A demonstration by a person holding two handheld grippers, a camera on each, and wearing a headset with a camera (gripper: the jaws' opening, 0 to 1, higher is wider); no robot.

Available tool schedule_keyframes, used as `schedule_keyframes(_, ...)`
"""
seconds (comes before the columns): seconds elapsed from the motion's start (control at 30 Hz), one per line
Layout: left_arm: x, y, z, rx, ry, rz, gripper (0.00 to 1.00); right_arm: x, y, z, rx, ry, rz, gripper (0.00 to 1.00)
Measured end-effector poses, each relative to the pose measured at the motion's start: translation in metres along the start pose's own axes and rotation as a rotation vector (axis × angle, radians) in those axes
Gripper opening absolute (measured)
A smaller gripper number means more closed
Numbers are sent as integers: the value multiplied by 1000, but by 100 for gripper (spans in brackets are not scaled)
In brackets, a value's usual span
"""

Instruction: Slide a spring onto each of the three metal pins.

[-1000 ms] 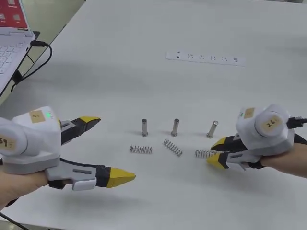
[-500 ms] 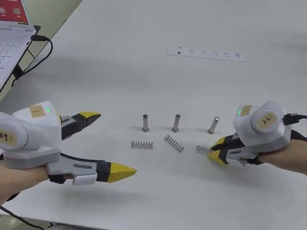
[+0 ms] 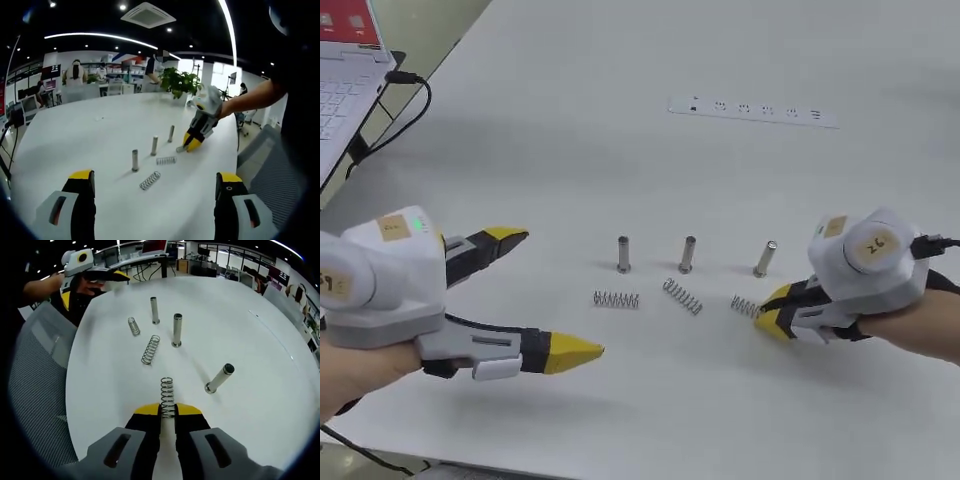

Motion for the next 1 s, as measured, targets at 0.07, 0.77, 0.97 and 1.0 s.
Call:
schedule_keyframes(0.07, 1, 0, 1, 4, 2, -3, 98, -3, -5, 3, 9, -3, -1, 8)
schedule_keyframes(0.77, 35, 29, 23, 28, 69, -154, 88, -24, -41, 19, 70, -105, 25, 8)
schedule_keyframes(0.97, 44, 46, 5, -65, 90, -226, 79, -31, -44, 23, 54, -153, 37, 8)
schedule_keyframes(1.0, 46, 51, 5, -72, 86, -242, 77, -32, -45, 23, 51, -159, 39, 8)
Point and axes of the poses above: the centre of the closed fingertips' face, and the gripper's own axes: y roughly forward along the fingers, x roughly to its right, z roughly out of its top, the point moved 10 cm from there along -y, roughly backward along the fingers, and after that the axes turned 6 degrees about -x, right-handed, at the moved point
